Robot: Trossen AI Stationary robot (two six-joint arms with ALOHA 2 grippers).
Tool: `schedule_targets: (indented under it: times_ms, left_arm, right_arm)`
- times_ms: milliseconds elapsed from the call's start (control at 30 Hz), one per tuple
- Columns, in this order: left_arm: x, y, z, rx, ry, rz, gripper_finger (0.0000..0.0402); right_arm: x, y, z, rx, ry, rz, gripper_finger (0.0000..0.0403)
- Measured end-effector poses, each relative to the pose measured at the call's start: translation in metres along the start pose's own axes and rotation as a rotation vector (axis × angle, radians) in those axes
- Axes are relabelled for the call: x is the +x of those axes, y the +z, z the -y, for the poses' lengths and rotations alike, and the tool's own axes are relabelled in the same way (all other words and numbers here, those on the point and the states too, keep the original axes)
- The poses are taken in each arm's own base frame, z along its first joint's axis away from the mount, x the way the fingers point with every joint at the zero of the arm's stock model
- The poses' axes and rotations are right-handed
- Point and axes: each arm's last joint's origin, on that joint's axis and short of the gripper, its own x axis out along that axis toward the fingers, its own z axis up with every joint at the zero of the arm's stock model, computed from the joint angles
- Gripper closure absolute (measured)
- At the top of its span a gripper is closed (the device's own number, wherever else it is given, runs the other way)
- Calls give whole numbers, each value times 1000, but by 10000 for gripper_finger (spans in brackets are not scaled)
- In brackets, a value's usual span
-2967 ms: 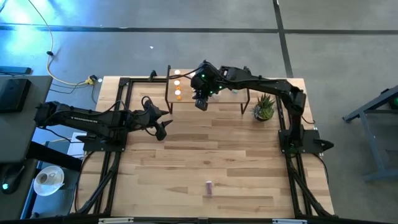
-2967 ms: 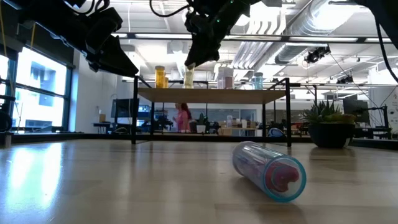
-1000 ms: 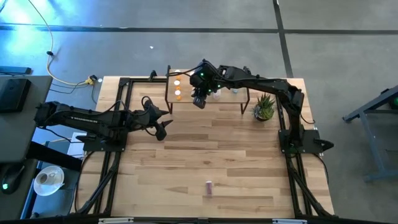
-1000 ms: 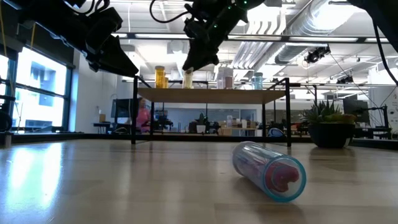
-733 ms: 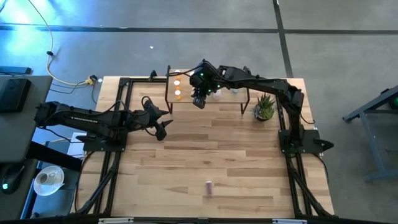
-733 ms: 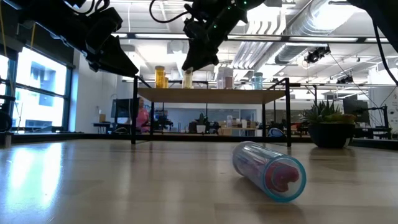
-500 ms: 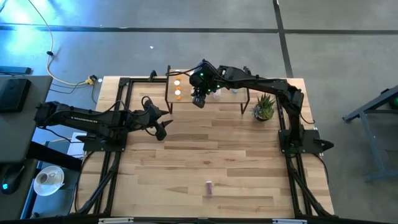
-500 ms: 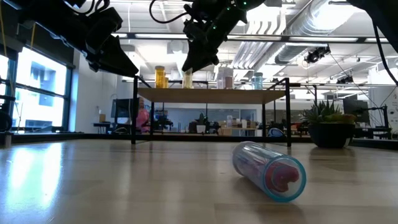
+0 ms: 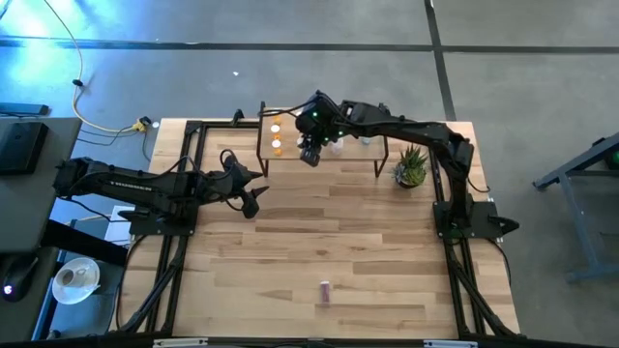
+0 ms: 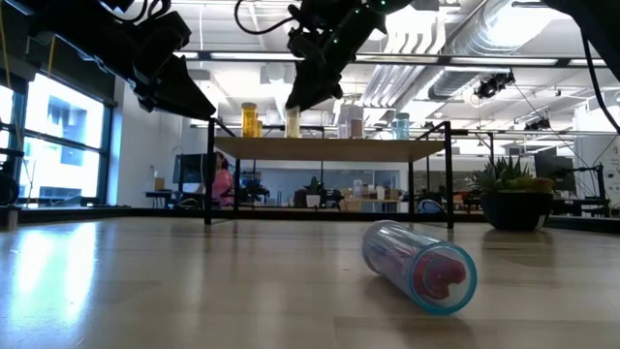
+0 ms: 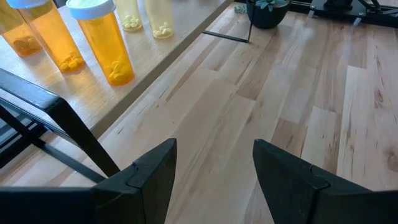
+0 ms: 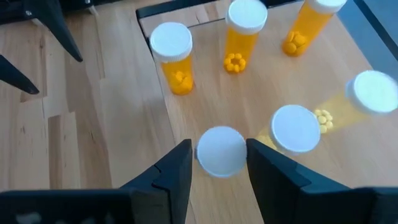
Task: Pick and place medicine bottles onto shelf by color
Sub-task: Put the yellow pill bottle on the shelf aligned with the other yellow pill bottles, then adjust the middle white pill bottle on the shelf
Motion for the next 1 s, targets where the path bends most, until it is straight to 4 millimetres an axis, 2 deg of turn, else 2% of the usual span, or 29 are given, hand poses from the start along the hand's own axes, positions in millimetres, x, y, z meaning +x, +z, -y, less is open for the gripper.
schedule_targets:
  times_ms: [333, 633, 900, 1000]
  left_arm:
    - [0, 0, 0, -1, 0, 0, 200]
    - [0, 0, 0, 0, 0, 0, 200]
    - [0, 0, 0, -1, 0, 0, 200]
    - [0, 0, 0, -1, 0, 0, 200]
  right_arm:
    - [-30, 14, -1, -30, -1, -26, 261]
    - [-63, 24, 6, -63, -83, -73, 261]
    - [-62, 12, 32, 103, -51, -154, 261]
    - [-59, 10, 37, 141, -37, -172, 261]
